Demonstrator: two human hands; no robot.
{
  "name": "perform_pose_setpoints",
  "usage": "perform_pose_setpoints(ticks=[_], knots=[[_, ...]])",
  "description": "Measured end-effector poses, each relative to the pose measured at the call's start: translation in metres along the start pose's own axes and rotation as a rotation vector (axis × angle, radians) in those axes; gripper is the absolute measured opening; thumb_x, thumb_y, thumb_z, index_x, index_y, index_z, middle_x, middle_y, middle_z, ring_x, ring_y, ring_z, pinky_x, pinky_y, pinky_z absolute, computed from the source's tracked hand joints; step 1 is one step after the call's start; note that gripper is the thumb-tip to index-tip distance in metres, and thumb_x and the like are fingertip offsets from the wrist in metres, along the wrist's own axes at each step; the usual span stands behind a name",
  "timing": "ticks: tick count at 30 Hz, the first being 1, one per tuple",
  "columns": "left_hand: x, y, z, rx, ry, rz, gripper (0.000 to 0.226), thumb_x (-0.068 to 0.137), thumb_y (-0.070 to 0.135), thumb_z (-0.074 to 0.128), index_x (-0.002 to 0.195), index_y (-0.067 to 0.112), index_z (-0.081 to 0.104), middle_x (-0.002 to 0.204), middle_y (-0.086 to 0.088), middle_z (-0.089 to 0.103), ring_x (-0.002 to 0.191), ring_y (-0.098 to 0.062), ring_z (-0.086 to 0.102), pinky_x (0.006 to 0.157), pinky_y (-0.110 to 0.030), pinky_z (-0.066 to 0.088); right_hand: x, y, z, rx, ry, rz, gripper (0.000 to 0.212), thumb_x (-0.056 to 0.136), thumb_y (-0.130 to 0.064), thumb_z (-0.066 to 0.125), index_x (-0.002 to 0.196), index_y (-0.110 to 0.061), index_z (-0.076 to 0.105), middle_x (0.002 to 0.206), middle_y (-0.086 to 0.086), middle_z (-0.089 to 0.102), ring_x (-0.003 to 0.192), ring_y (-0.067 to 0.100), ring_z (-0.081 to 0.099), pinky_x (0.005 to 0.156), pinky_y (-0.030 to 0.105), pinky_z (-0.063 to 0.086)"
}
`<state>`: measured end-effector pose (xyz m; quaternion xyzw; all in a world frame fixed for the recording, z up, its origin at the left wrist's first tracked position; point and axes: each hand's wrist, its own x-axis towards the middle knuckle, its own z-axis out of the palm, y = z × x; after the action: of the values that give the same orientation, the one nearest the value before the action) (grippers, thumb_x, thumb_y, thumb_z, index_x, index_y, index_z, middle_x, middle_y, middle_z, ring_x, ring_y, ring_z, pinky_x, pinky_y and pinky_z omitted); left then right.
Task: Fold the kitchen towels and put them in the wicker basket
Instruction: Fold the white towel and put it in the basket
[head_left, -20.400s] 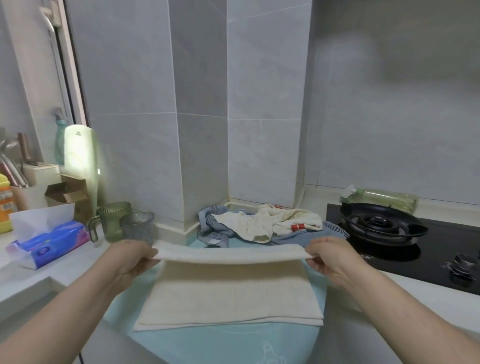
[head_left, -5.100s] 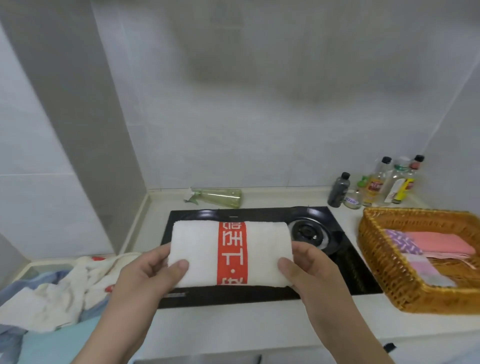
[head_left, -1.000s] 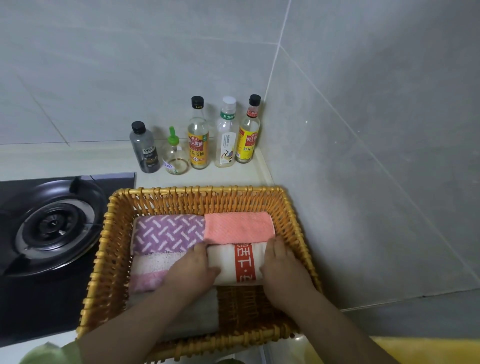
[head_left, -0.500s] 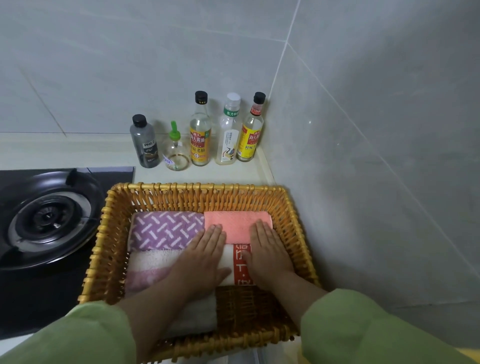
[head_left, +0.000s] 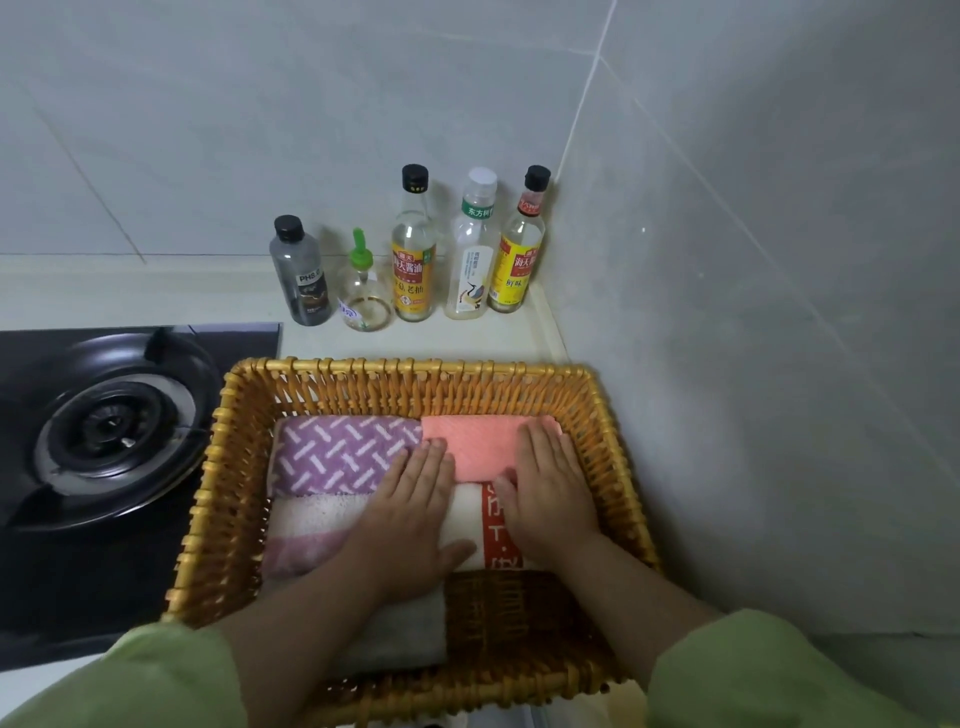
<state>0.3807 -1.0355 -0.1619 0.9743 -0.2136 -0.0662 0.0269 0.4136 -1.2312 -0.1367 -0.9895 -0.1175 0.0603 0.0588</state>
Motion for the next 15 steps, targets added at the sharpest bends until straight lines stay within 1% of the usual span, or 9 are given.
perform_pose_setpoints(ticks=[2,4,5,8,11,13,14,15], knots=[[-0.004,-0.003,-0.003,0.000,-0.017,-0.003,0.104,0.085,0.082,0.017,0.153,0.005,-0.001,0.159,-0.017,-0.009,0.148,-0.033,-0.006,0.118,-0.046,-0.004,0.002,-0.004,-0.002,-0.039,0.031,-0.088,0.074,0.096,-0.050,0.012,0.154,-0.004,0.016,0.162,0.016,0.015,0.151,0.026,0.007,0.122,0.041,-0.002],[-0.007,-0.005,-0.003,-0.001,-0.046,0.004,0.109,0.081,0.085,0.016,0.153,0.007,-0.009,0.157,-0.015,-0.018,0.148,-0.032,-0.015,0.119,-0.045,-0.010,0.002,-0.004,0.004,-0.039,-0.025,-0.126,0.075,0.095,-0.052,0.010,0.155,-0.008,0.008,0.164,0.013,0.006,0.151,0.023,0.000,0.120,0.037,-0.007],[-0.007,-0.005,-0.002,-0.003,-0.048,0.002,0.110,0.080,0.086,0.016,0.153,0.007,-0.010,0.157,-0.015,-0.019,0.148,-0.032,-0.015,0.119,-0.046,-0.010,0.001,-0.003,0.007,-0.028,-0.056,-0.116,0.076,0.094,-0.053,0.008,0.156,-0.010,0.004,0.164,0.011,0.001,0.151,0.021,-0.004,0.120,0.035,-0.010],[-0.005,-0.005,0.001,0.024,-0.043,0.006,0.111,0.081,0.086,0.016,0.153,0.004,-0.001,0.160,-0.019,-0.008,0.149,-0.034,-0.006,0.119,-0.050,-0.004,0.005,0.002,0.013,-0.013,-0.071,-0.100,0.076,0.093,-0.054,0.003,0.156,-0.013,-0.002,0.164,0.007,-0.005,0.151,0.017,-0.009,0.121,0.033,-0.009],[-0.004,-0.005,0.002,0.030,-0.038,0.006,0.108,0.083,0.085,0.017,0.153,0.003,0.008,0.159,-0.021,0.001,0.148,-0.034,0.002,0.119,-0.050,0.001,0.008,0.002,0.019,-0.029,-0.066,-0.100,0.072,0.097,-0.052,0.006,0.156,-0.013,-0.005,0.164,0.006,-0.007,0.151,0.018,-0.009,0.120,0.034,-0.010],[-0.002,-0.005,0.003,0.009,-0.049,0.009,0.107,0.084,0.084,0.018,0.153,0.003,0.008,0.159,-0.020,0.001,0.148,-0.033,0.001,0.119,-0.049,0.001,0.010,0.002,0.022,-0.032,-0.059,-0.096,0.070,0.099,-0.051,0.011,0.156,-0.012,-0.003,0.164,0.007,-0.004,0.151,0.019,-0.007,0.119,0.034,-0.010],[-0.001,-0.006,0.004,0.008,-0.051,0.012,0.106,0.084,0.083,0.019,0.153,0.002,0.011,0.159,-0.020,0.003,0.148,-0.033,0.003,0.119,-0.049,0.003,0.011,0.002,0.023,-0.033,-0.054,-0.096,0.070,0.100,-0.051,0.012,0.156,-0.012,-0.001,0.164,0.008,-0.002,0.151,0.019,-0.005,0.119,0.035,-0.010],[-0.001,-0.007,0.006,0.010,-0.055,0.013,0.105,0.085,0.082,0.021,0.152,0.002,0.016,0.159,-0.021,0.009,0.148,-0.034,0.009,0.118,-0.049,0.009,0.011,0.002,0.025,-0.035,-0.048,-0.095,0.070,0.100,-0.051,0.013,0.156,-0.012,0.001,0.164,0.008,0.000,0.151,0.020,-0.003,0.119,0.035,-0.009]])
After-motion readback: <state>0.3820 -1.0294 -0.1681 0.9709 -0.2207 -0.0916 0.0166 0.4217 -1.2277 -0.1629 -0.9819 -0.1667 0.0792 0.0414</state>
